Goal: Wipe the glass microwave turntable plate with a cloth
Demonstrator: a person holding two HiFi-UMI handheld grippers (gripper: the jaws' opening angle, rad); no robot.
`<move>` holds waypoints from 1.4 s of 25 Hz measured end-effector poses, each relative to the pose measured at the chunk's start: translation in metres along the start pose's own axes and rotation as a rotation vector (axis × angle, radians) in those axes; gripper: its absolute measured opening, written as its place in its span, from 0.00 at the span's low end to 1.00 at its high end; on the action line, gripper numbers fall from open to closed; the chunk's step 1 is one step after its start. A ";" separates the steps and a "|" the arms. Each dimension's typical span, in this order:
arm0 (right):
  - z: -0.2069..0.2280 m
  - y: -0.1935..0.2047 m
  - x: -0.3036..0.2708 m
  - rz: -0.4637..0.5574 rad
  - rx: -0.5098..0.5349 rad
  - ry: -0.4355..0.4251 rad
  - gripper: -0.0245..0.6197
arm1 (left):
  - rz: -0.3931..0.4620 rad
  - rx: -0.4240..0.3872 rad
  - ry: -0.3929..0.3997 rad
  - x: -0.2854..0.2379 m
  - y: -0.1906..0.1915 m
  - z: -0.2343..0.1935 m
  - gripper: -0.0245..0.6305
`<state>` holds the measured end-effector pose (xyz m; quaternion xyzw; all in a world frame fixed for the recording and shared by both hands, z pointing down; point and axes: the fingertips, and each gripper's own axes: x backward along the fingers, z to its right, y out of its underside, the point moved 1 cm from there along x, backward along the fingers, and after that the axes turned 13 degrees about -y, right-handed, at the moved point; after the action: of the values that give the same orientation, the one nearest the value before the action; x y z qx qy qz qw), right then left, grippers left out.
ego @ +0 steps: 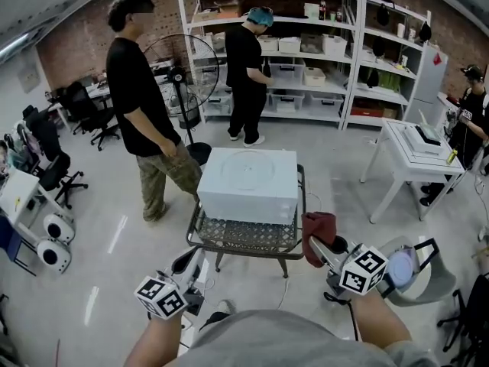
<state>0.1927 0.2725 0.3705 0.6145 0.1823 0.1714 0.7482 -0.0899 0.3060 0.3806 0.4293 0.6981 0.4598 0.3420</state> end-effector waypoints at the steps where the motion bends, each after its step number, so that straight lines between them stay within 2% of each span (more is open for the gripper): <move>1: 0.003 0.000 -0.003 -0.002 0.000 -0.003 0.14 | 0.002 0.003 -0.001 -0.003 0.000 -0.003 0.04; 8: 0.028 -0.006 -0.047 -0.025 0.009 0.020 0.14 | -0.004 0.025 0.038 -0.045 -0.006 -0.043 0.04; 13: 0.070 -0.006 -0.107 -0.022 0.009 0.063 0.14 | -0.012 0.034 0.092 -0.102 -0.014 -0.107 0.04; 18: 0.117 -0.015 -0.193 0.003 -0.015 0.130 0.14 | -0.042 0.031 0.177 -0.173 -0.038 -0.181 0.04; 25: 0.178 -0.034 -0.289 -0.001 -0.058 0.202 0.14 | -0.103 0.005 0.280 -0.264 -0.092 -0.249 0.04; 29: 0.209 -0.039 -0.318 -0.014 -0.066 0.235 0.14 | -0.118 0.013 0.304 -0.305 -0.102 -0.275 0.04; 35: 0.251 -0.046 -0.327 -0.031 -0.078 0.256 0.14 | -0.138 0.010 0.326 -0.353 -0.103 -0.284 0.04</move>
<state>0.0295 -0.1080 0.3907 0.5551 0.2790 0.2436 0.7448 -0.2267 -0.1368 0.4114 0.3019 0.7744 0.4952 0.2527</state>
